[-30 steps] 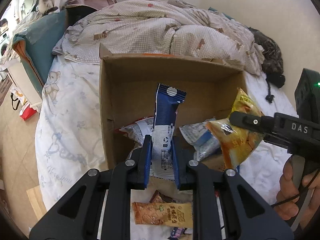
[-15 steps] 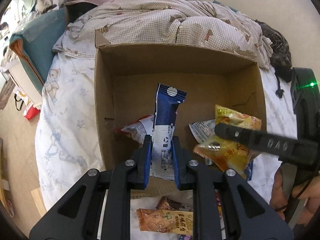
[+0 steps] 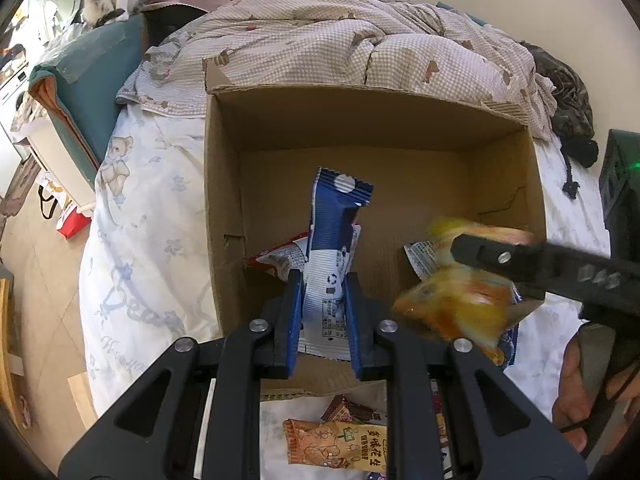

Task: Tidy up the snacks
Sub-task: 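Lower both held snacks into the cardboard box and open both grippers, then withdraw both tools from the box toward the remaining snacks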

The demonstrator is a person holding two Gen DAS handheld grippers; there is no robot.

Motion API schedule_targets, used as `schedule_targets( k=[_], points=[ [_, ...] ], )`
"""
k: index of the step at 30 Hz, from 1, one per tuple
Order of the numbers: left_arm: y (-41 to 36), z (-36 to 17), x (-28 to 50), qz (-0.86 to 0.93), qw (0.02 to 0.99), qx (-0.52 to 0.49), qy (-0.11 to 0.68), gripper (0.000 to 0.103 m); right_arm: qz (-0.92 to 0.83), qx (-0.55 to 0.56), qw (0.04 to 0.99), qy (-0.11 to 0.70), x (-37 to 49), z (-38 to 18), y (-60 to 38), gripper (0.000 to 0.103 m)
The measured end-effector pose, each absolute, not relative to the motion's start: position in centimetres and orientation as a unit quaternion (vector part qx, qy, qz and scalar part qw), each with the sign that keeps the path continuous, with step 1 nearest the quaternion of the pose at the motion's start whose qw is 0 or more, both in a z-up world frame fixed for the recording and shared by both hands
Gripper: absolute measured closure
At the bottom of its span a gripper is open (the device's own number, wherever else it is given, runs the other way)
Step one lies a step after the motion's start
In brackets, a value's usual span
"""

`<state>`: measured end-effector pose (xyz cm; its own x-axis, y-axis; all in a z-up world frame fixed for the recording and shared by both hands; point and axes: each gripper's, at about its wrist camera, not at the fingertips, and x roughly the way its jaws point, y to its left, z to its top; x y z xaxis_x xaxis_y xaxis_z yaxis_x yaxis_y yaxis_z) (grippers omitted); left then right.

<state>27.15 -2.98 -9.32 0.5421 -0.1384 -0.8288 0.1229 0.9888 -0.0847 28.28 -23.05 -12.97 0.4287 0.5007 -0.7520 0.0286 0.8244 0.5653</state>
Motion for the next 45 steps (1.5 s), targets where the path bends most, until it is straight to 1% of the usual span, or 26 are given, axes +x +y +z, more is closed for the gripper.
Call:
schedule_targets(
  k=[1, 3, 5, 7, 13, 18, 21, 28, 33, 38, 45],
  points=[
    [-3.0, -9.3, 27.1, -0.074, 0.878, -0.009, 0.473, 0.081, 0.144, 0.264, 0.809, 0.505, 28.2, -12.7, -23.3, 0.022],
    [-2.9, -9.1, 27.0, -0.074, 0.878, -0.011, 0.472, 0.066, 0.141, 0.261, 0.817, 0.494, 28.0, -12.3, -23.7, 0.019],
    [-2.8, -8.7, 26.9, -0.07, 0.882, -0.013, 0.466, 0.029, 0.142, 0.265, 0.82, 0.487, 27.9, -12.0, -24.1, 0.015],
    [-2.6, -8.1, 26.7, -0.06, 0.89, -0.016, 0.453, 0.016, 0.139, 0.274, 0.819, 0.485, 27.8, -12.0, -24.5, 0.014],
    [-2.6, -7.4, 26.4, -0.053, 0.896, -0.013, 0.44, 0.015, 0.132, 0.272, 0.818, 0.489, 28.1, -11.9, -24.6, 0.014],
    [-1.7, -7.8, 26.5, -0.046, 0.891, -0.047, 0.45, 0.015, 0.125, 0.261, 0.824, 0.487, 27.8, -11.1, -24.7, 0.014],
    [-1.4, -7.8, 26.1, -0.042, 0.891, -0.049, 0.449, 0.015, 0.126, 0.258, 0.826, 0.484, 27.2, -10.6, -24.9, 0.014],
    [-0.2, -6.3, 24.6, -0.032, 0.899, -0.066, 0.431, 0.015, 0.12, 0.26, 0.833, 0.473, 24.7, -8.8, -25.3, 0.014],
    [0.1, -5.1, 23.1, -0.027, 0.908, -0.053, 0.414, 0.015, 0.116, 0.238, 0.849, 0.457, 23.0, -7.6, -25.2, 0.014],
    [0.6, -3.8, 21.6, -0.025, 0.915, -0.049, 0.399, 0.015, 0.119, 0.243, 0.849, 0.453, 20.9, -7.1, -25.5, 0.014],
    [1.1, -3.8, 19.6, -0.024, 0.906, -0.069, 0.417, 0.015, 0.115, 0.229, 0.852, 0.456, 17.5, -7.0, -26.0, 0.014]
  ],
)
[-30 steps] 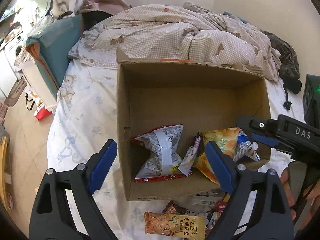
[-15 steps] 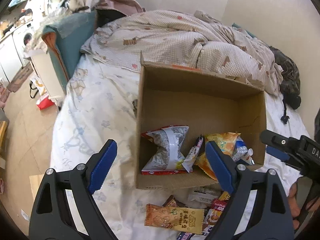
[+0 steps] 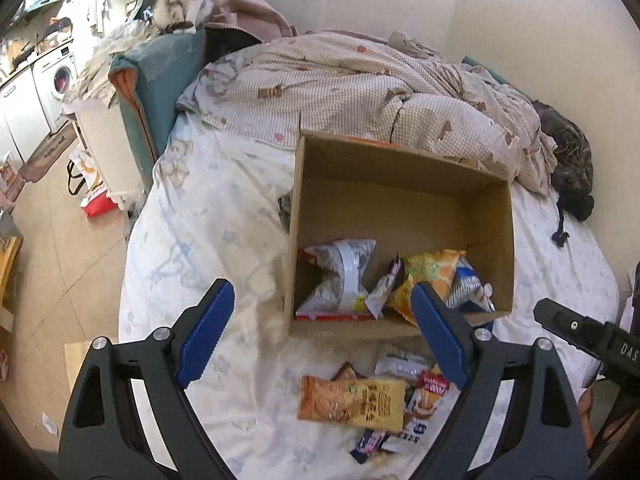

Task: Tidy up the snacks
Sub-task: 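Withdraw both tools from the box toward the remaining snacks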

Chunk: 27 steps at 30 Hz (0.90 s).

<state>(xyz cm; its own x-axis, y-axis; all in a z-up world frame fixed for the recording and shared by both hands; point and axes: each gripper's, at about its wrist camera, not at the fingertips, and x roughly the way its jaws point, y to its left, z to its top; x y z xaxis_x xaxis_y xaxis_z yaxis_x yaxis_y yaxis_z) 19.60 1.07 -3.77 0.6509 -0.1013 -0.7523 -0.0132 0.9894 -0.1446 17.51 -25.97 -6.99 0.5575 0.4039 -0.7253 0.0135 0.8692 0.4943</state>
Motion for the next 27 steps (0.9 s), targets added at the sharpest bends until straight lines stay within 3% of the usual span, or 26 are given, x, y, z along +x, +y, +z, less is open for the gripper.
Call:
schedule_targets(
  k=[14, 27],
  points=[
    [1.6, -4.0, 15.7, -0.024, 0.899, -0.066, 0.433, 0.015, 0.109, 0.194, 0.866, 0.447, 13.5, -6.2, -25.4, 0.014],
    [0.7, -9.3, 15.0, -0.037, 0.849, -0.062, 0.524, 0.015, 0.096, 0.229, 0.839, 0.485, 12.3, -8.9, -26.2, 0.014]
  ],
)
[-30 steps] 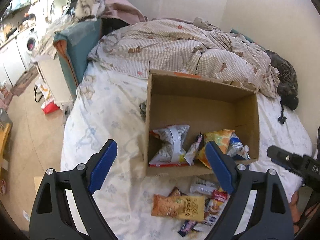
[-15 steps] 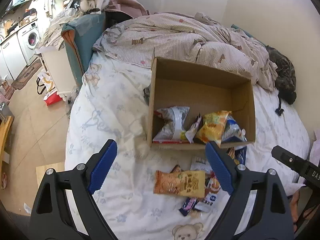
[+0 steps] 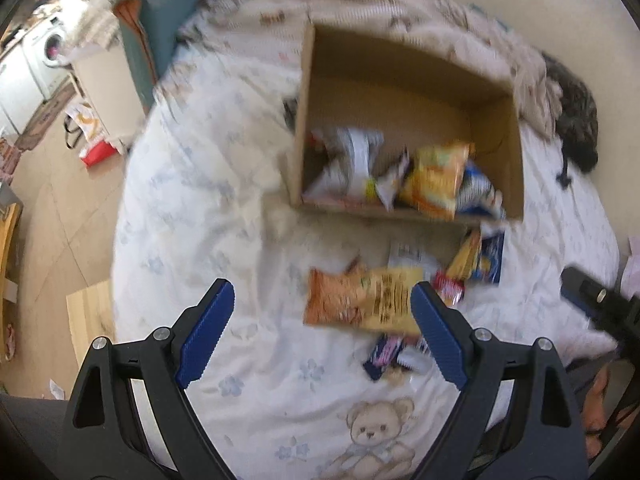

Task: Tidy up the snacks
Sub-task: 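Withdraw both tools from the box toward the remaining snacks, then grasp the tan printed snack bag with left gripper while right grasps red-white FOOD packet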

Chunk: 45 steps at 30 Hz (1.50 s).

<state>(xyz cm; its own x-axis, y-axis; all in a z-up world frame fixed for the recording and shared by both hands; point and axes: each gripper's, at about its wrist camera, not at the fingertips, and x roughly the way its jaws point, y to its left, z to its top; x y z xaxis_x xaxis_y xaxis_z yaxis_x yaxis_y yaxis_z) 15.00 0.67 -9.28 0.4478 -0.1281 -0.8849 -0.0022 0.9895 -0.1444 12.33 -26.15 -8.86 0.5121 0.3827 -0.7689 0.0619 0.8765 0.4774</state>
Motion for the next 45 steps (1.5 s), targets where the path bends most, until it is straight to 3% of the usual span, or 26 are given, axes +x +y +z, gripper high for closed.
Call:
schedule_targets(
  k=[15, 19, 22, 24, 25, 26, 31, 32, 45],
  points=[
    [-1.2, -19.5, 20.1, -0.025, 0.769, -0.072, 0.634, 0.015, 0.089, 0.242, 0.83, 0.495, 12.9, -9.9, -27.3, 0.014],
    [-1.4, -20.0, 20.2, -0.029, 0.773, -0.071, 0.629, 0.007, 0.086, 0.252, 0.823, 0.501, 13.0, -10.4, -27.6, 0.014],
    [-1.2, -20.6, 20.2, -0.036, 0.764, -0.093, 0.637, 0.007, 0.089, 0.25, 0.82, 0.507, 13.3, -10.6, -27.4, 0.014],
    [-1.2, -20.6, 20.1, -0.043, 0.766, -0.101, 0.634, 0.013, 0.092, 0.243, 0.821, 0.508, 13.4, -10.6, -27.1, 0.014],
    [-1.4, -20.5, 20.0, -0.054, 0.767, -0.102, 0.632, 0.028, 0.092, 0.241, 0.822, 0.508, 13.4, -10.6, -27.0, 0.014],
    [-1.6, -20.3, 19.8, -0.071, 0.767, -0.104, 0.629, 0.05, 0.092, 0.239, 0.822, 0.508, 13.5, -10.5, -27.0, 0.014],
    [-2.8, -19.1, 18.4, -0.106, 0.761, -0.097, 0.633, 0.065, 0.086, 0.238, 0.822, 0.51, 13.6, -10.7, -27.0, 0.014],
    [-2.6, -18.9, 18.2, -0.106, 0.759, -0.1, 0.634, 0.081, 0.084, 0.239, 0.822, 0.51, 13.6, -10.7, -27.1, 0.014],
    [1.4, -11.3, 14.2, -0.112, 0.792, -0.142, 0.583, 0.094, 0.075, 0.233, 0.799, 0.549, 13.8, -12.4, -26.1, 0.014]
  ],
)
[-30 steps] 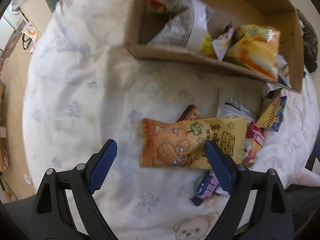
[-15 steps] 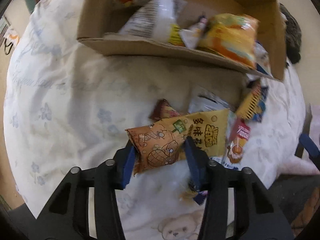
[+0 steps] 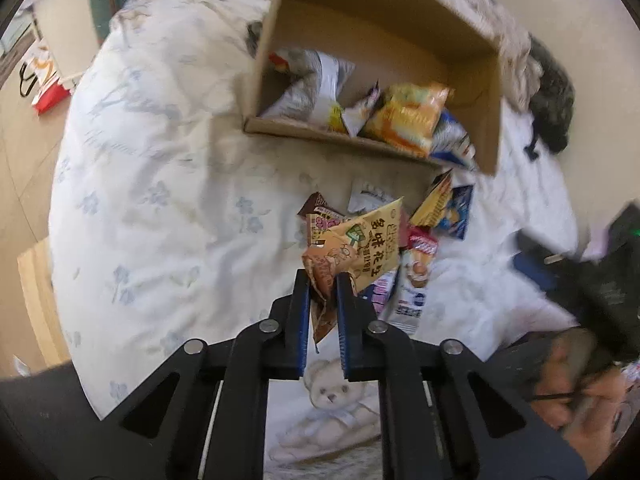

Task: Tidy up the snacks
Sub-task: 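Grasp the tan printed snack bag with left gripper while right grasps red-white FOOD packet, then carry both packets over the cardboard box, lower them in and open both grippers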

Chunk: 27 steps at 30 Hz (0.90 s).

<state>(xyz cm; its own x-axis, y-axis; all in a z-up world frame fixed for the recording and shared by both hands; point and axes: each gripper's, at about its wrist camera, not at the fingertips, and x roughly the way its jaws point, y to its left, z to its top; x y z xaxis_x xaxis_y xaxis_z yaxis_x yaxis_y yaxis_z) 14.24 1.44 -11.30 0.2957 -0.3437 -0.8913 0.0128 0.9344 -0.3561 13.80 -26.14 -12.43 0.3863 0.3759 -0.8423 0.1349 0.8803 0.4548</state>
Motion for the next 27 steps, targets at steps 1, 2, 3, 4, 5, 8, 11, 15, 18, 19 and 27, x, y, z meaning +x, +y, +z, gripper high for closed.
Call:
schedule_targets(
  k=[1, 2, 3, 4, 5, 8, 11, 15, 18, 19, 27],
  points=[
    [2.1, -10.8, 14.0, -0.111, 0.795, -0.142, 0.579, 0.095, 0.073, 0.225, 0.794, 0.561, 13.8, -13.0, -25.8, 0.014],
    [2.1, -10.1, 13.5, -0.111, 0.802, -0.14, 0.57, 0.095, 0.072, 0.218, 0.782, 0.579, 13.9, -13.9, -25.4, 0.015],
    [2.2, -9.3, 12.9, -0.111, 0.813, -0.126, 0.558, 0.095, 0.073, 0.217, 0.769, 0.597, 14.1, -14.9, -25.1, 0.021],
    [2.1, -9.0, 12.8, -0.109, 0.816, -0.12, 0.555, 0.095, 0.076, 0.219, 0.757, 0.61, 14.3, -15.6, -24.8, 0.031],
    [2.3, -8.6, 12.7, -0.106, 0.819, -0.115, 0.553, 0.095, 0.081, 0.222, 0.744, 0.625, 14.5, -16.4, -24.4, 0.034],
    [1.7, -8.9, 12.6, -0.1, 0.821, -0.104, 0.552, 0.095, 0.079, 0.212, 0.73, 0.644, 14.9, -17.9, -23.1, 0.037],
    [1.7, -9.0, 12.4, -0.097, 0.822, -0.099, 0.552, 0.095, 0.078, 0.199, 0.729, 0.65, 15.3, -18.7, -21.8, 0.039],
    [1.5, -9.0, 12.2, -0.098, 0.825, -0.089, 0.549, 0.095, 0.079, 0.175, 0.729, 0.658, 15.7, -19.7, -20.3, 0.05],
    [1.5, -8.8, 12.1, -0.096, 0.828, -0.085, 0.545, 0.095, 0.073, 0.16, 0.731, 0.659, 15.5, -20.1, -19.7, 0.069],
    [1.5, -8.8, 12.1, -0.095, 0.829, -0.085, 0.545, 0.095, 0.071, 0.153, 0.734, 0.658, 15.3, -20.0, -19.7, 0.069],
    [1.5, -8.3, 11.9, -0.085, 0.839, -0.076, 0.532, 0.095, 0.083, 0.147, 0.751, 0.638, 13.2, -17.6, -20.4, 0.069]
  ],
)
